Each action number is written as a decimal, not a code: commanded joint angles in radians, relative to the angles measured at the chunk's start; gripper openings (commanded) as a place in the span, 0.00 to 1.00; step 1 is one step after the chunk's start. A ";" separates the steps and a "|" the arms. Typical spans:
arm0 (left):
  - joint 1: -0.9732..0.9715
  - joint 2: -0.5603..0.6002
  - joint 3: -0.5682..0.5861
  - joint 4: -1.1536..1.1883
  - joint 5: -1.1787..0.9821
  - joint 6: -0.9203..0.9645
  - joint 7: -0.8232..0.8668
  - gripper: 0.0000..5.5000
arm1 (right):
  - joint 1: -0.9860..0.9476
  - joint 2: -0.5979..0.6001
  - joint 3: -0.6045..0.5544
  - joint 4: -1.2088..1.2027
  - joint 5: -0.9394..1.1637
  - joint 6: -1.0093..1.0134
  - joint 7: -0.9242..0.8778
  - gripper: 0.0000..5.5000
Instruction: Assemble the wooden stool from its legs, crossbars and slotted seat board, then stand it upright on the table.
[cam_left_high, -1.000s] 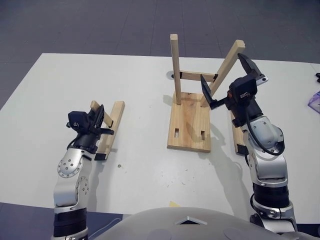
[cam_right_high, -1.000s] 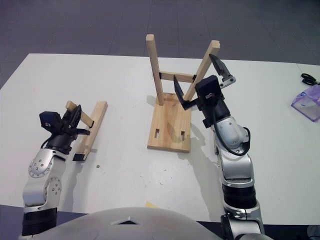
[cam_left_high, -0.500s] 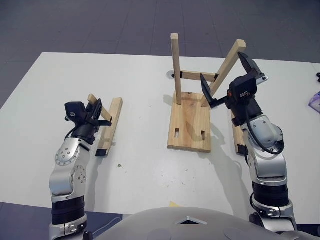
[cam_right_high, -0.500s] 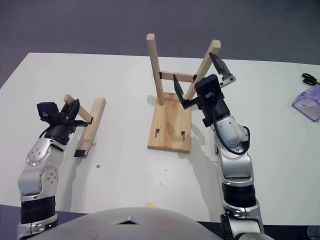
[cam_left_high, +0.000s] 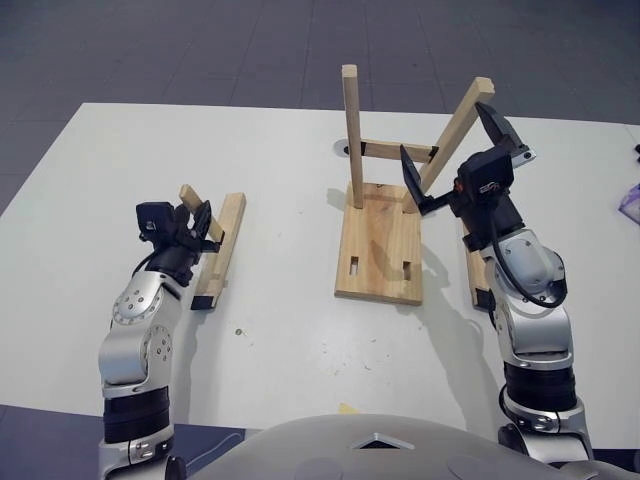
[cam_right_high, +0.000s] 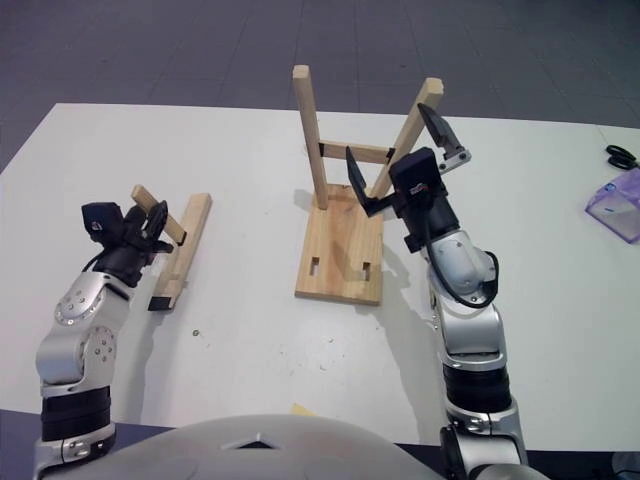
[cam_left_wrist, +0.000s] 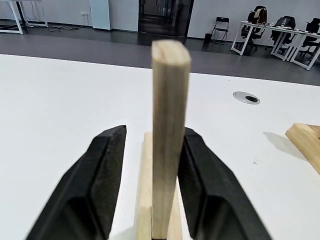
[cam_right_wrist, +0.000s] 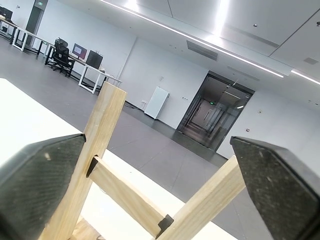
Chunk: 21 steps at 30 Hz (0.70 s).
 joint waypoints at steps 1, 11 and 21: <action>-0.137 0.025 0.025 -0.037 -0.034 0.057 0.015 0.47 | -0.013 0.010 0.013 0.008 -0.006 -0.005 -0.005 0.98; -0.477 0.120 0.074 0.014 -0.091 0.138 -0.005 0.73 | -0.026 0.020 0.022 0.020 -0.012 -0.013 -0.011 0.98; -0.266 0.016 -0.093 0.421 0.085 0.000 -0.061 0.98 | -0.024 0.029 0.026 0.021 -0.006 -0.002 -0.015 0.98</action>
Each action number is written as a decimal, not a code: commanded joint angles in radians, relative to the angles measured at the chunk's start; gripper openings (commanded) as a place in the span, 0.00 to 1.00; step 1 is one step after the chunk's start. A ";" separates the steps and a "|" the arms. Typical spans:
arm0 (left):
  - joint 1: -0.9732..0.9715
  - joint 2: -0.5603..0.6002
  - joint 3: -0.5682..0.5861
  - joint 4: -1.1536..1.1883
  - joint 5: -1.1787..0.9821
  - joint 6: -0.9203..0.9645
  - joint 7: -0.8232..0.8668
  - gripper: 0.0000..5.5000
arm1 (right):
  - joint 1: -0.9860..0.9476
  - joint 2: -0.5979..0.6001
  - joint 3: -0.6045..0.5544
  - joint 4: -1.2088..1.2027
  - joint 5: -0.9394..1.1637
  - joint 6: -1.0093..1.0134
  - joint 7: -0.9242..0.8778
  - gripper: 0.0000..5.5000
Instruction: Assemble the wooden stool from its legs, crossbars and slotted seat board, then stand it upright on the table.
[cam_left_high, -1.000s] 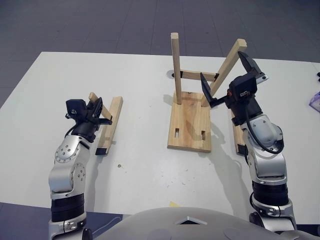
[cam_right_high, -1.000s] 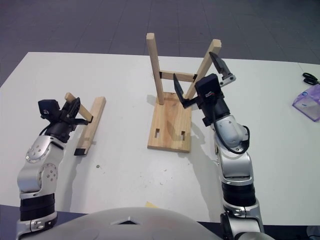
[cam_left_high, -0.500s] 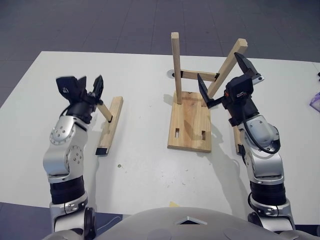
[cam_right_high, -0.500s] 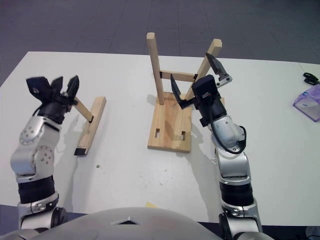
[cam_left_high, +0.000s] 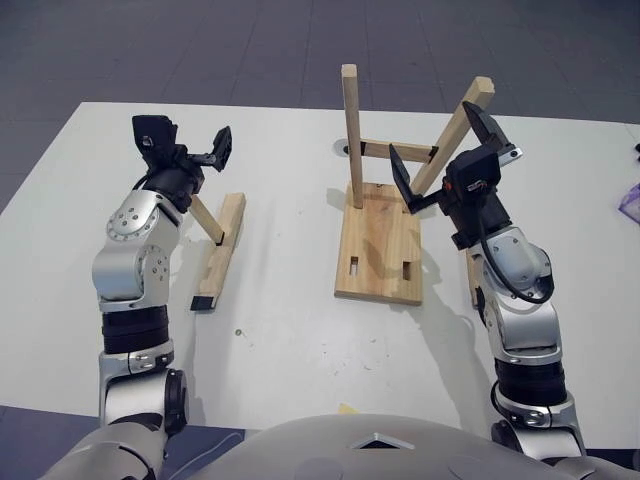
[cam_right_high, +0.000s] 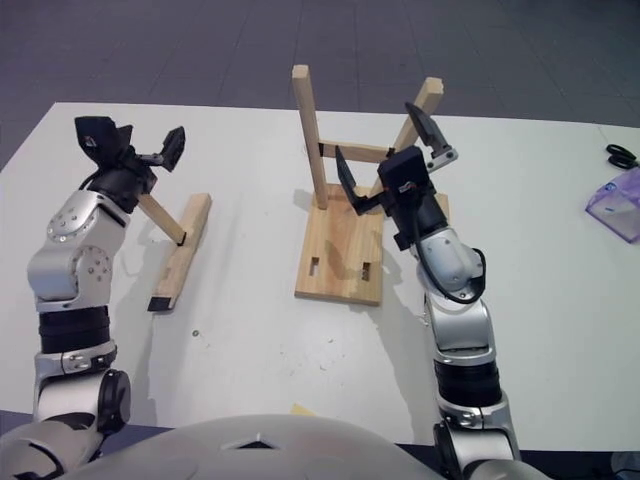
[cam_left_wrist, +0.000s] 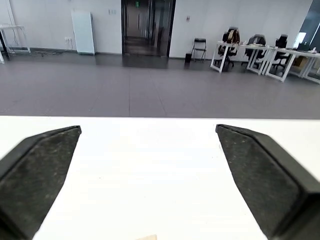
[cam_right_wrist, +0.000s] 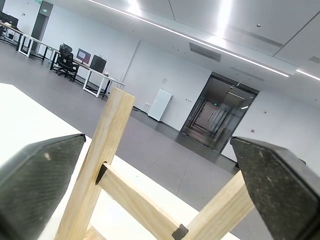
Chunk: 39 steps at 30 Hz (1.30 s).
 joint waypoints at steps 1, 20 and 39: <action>0.080 -0.050 -0.031 0.123 0.041 0.014 0.010 0.98 | 0.002 0.001 -0.004 -0.008 0.002 0.010 -0.001 0.98; -0.207 0.033 0.085 -0.137 -0.045 0.168 0.086 0.98 | 0.019 0.019 0.011 -0.023 -0.008 0.014 -0.023 0.98; -0.112 0.038 0.120 -0.197 0.011 0.176 0.113 0.98 | 0.015 0.029 0.003 -0.033 -0.001 0.035 -0.025 0.98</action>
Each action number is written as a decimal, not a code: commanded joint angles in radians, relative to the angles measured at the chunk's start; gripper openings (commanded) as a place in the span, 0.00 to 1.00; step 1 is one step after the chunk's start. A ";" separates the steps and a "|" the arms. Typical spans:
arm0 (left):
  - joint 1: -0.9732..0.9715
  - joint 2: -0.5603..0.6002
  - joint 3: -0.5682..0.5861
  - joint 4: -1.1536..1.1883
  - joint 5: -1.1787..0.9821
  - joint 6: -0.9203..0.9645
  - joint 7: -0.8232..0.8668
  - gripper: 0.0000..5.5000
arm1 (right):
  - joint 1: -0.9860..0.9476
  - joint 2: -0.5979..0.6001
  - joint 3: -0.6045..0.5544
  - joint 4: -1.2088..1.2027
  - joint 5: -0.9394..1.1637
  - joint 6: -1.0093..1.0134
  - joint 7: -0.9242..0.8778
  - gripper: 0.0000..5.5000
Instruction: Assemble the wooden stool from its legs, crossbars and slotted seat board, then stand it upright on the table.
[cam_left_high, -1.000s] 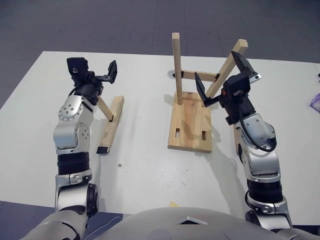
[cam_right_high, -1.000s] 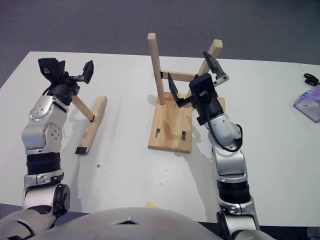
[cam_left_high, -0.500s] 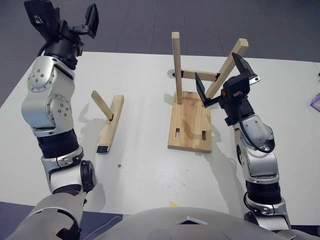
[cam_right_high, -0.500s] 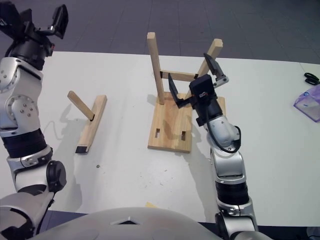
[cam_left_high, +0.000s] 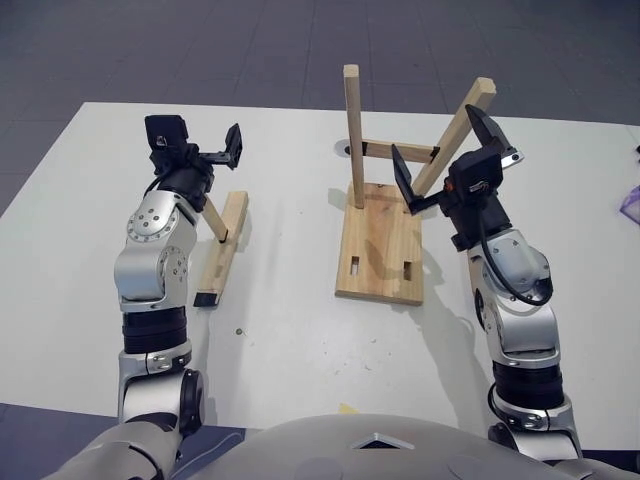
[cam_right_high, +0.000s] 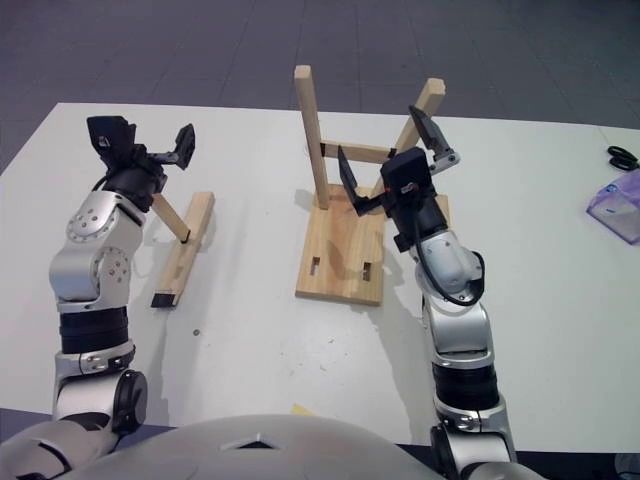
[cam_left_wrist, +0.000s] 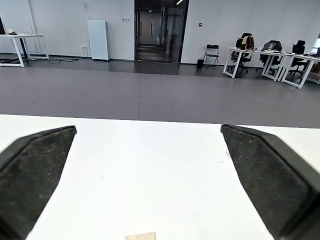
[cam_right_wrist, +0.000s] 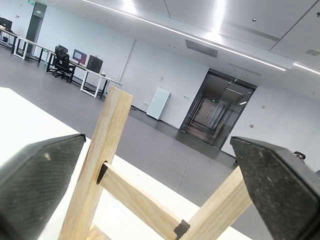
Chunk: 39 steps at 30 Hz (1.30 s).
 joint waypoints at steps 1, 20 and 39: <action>-0.129 0.148 0.139 -0.095 -0.036 0.069 0.004 0.98 | 0.009 0.012 0.005 -0.018 -0.011 0.011 -0.017 0.98; 0.286 0.511 0.041 -0.219 -0.297 0.612 -0.462 0.98 | 0.104 0.087 0.044 -0.041 -0.087 -0.001 -0.114 0.98; 0.367 0.597 -0.271 0.031 0.038 0.300 -0.521 0.64 | 0.105 0.105 0.078 -0.045 -0.115 0.000 -0.128 0.98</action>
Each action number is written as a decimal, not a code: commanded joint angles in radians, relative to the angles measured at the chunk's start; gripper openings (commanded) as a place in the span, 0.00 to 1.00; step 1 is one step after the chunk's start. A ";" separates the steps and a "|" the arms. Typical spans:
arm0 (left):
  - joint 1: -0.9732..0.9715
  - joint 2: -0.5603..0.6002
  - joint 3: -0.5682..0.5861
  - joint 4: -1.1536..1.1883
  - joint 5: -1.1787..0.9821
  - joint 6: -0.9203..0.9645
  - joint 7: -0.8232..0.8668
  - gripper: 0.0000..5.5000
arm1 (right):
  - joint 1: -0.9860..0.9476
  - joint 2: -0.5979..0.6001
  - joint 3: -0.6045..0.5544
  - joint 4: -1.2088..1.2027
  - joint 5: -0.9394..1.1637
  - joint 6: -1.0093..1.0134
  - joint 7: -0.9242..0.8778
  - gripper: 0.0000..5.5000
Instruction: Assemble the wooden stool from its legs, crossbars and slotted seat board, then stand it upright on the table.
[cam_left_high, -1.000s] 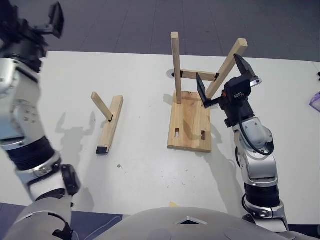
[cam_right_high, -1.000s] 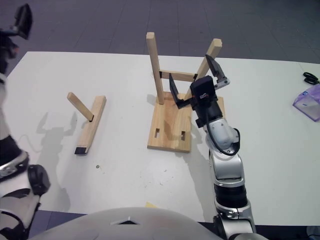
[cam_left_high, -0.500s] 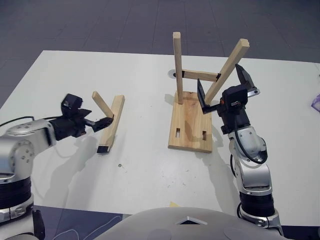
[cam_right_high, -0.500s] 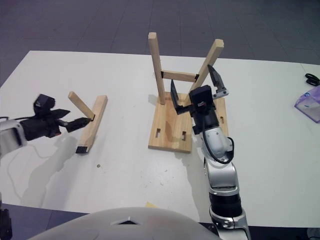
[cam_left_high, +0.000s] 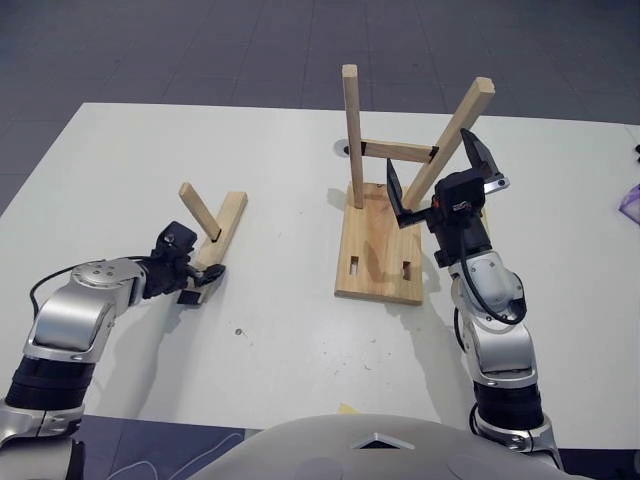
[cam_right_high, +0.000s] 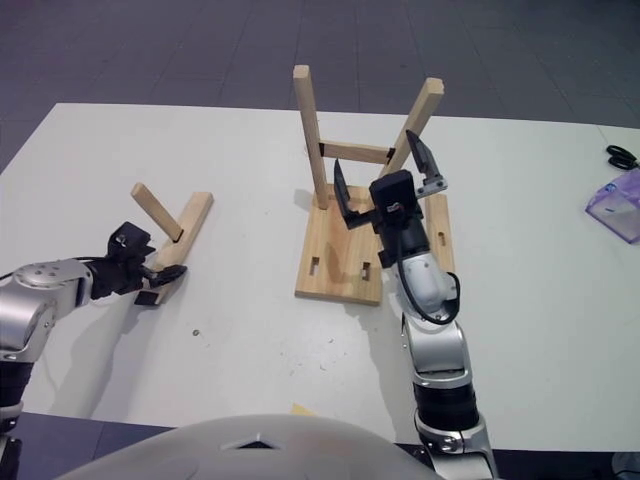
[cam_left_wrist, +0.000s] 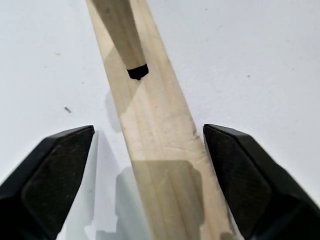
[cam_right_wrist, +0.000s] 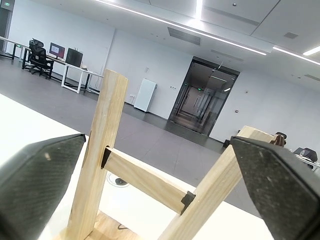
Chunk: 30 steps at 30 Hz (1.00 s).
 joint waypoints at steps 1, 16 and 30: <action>0.070 0.011 -0.044 0.049 0.044 -0.003 -0.030 0.61 | -0.003 0.005 0.008 -0.009 -0.011 0.002 -0.001 0.98; -0.089 -0.278 0.186 -0.052 0.056 -0.107 0.322 0.38 | -0.149 -0.074 -0.072 0.086 0.062 -0.002 0.097 0.98; -0.379 -0.432 0.057 -0.355 -0.013 -0.343 0.249 0.38 | -0.534 -0.014 -0.428 0.092 1.485 0.534 0.061 0.98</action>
